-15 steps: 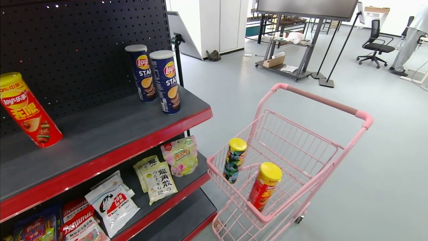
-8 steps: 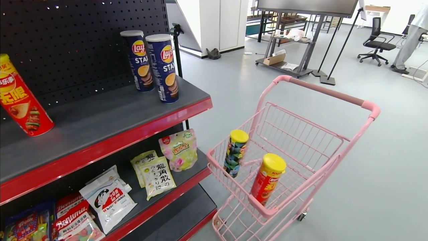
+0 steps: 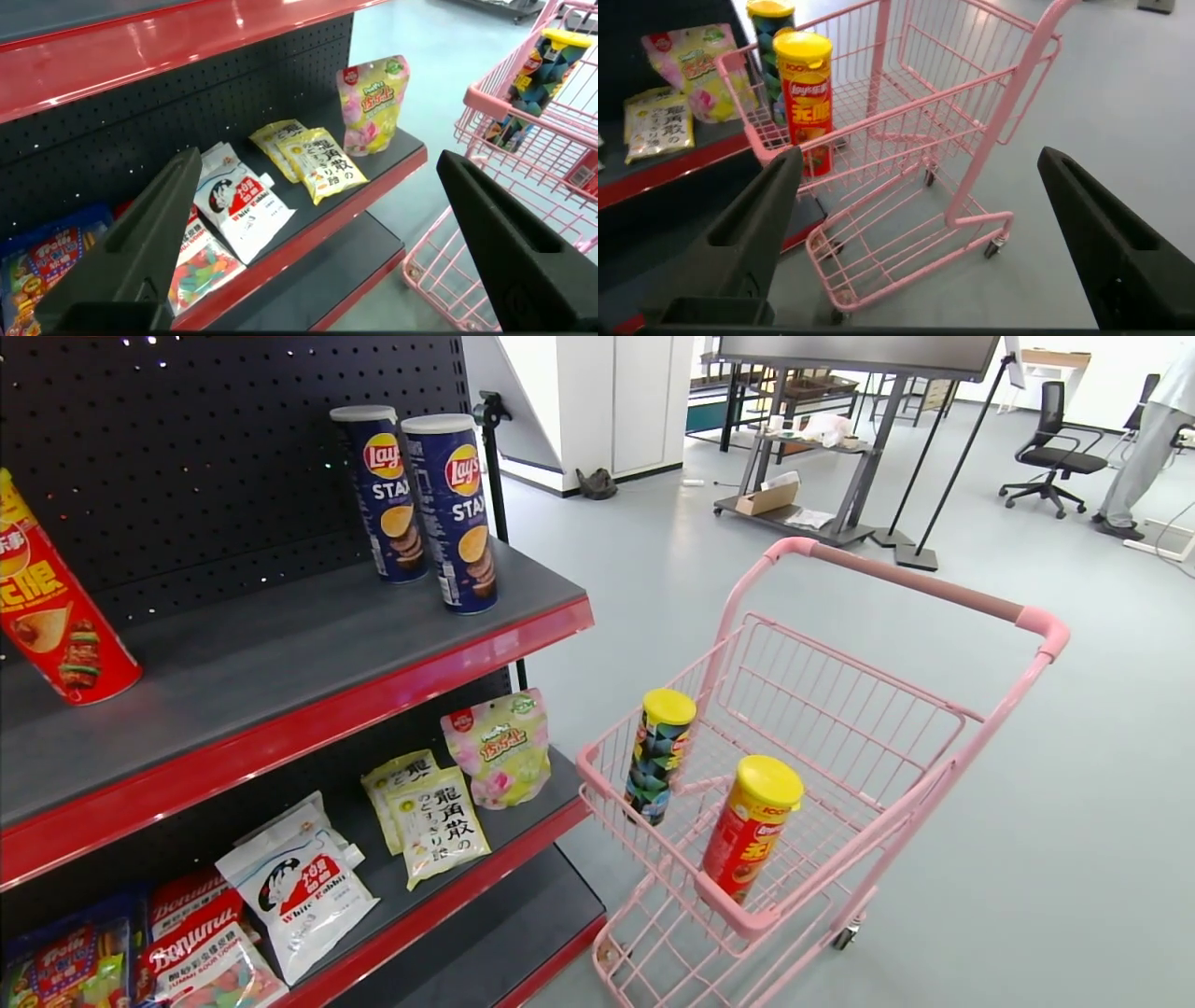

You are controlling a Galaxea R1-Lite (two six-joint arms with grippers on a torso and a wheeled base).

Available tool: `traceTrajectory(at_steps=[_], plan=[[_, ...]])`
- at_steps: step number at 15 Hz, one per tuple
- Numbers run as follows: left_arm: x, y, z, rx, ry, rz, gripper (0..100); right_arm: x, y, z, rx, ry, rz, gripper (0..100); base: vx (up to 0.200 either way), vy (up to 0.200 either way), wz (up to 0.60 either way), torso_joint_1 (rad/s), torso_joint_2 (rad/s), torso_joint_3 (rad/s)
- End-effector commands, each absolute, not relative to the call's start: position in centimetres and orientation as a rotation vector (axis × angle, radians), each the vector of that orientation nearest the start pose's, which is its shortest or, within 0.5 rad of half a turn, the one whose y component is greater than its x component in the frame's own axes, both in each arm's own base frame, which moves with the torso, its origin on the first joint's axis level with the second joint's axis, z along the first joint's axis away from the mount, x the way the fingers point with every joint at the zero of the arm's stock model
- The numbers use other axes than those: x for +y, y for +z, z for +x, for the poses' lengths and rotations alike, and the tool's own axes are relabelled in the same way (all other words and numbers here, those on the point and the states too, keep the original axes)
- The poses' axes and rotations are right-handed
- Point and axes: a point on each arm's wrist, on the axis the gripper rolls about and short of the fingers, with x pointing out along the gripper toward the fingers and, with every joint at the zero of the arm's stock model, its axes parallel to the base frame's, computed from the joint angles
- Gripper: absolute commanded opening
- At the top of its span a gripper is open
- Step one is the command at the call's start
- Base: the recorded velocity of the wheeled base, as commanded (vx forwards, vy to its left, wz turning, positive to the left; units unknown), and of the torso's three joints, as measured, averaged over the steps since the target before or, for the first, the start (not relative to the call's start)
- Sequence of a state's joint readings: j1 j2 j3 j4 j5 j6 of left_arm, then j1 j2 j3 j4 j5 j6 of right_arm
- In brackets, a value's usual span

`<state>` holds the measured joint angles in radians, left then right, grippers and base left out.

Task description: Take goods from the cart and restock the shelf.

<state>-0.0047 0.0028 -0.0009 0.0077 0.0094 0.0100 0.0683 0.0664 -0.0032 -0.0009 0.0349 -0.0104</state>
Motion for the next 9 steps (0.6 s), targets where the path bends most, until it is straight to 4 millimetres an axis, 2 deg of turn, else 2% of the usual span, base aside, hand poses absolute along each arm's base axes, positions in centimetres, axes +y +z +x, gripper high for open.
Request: traceTrajectory(at_steps=[1,2,3,4,5,6,7,9], plan=[[0.0,7.5,-2.3,0.009,0.005,0.011,100,0.1,15.9,0.3,0.091,0.211,0.075,100,0.0,0.0,0.0,0.0,0.0,0.0],[0.0,7.5,-2.3,0.012,0.005,0.009,100,0.5,20.1,2.4,0.106,0.186,0.183,100,0.0,0.0,0.0,0.0,0.0,0.0],[0.0,7.5,-2.3,0.012,0.005,0.009,100,1.4,24.1,6.6,0.173,0.209,0.287,100,0.0,0.0,0.0,0.0,0.0,0.0],[0.0,7.5,-2.3,0.011,0.005,0.011,100,2.1,23.1,9.6,0.28,0.244,0.243,100,0.0,0.0,0.0,0.0,0.0,0.0],[0.0,7.5,-2.3,0.011,0.005,0.011,100,2.5,22.0,11.2,0.331,0.26,0.233,100,0.0,0.0,0.0,0.0,0.0,0.0],[0.0,7.5,-2.3,0.011,0.005,0.011,100,3.8,19.0,15.6,0.391,0.291,0.229,100,0.0,0.0,0.0,0.0,0.0,0.0],[0.0,7.5,-2.3,0.009,0.005,0.009,100,4.6,16.5,17.4,0.414,0.328,0.222,100,0.0,0.0,0.0,0.0,0.0,0.0],[0.0,7.5,-2.3,0.011,0.005,0.009,100,5.3,12.6,18.9,0.452,0.386,0.192,100,0.0,0.0,0.0,0.0,0.0,0.0]])
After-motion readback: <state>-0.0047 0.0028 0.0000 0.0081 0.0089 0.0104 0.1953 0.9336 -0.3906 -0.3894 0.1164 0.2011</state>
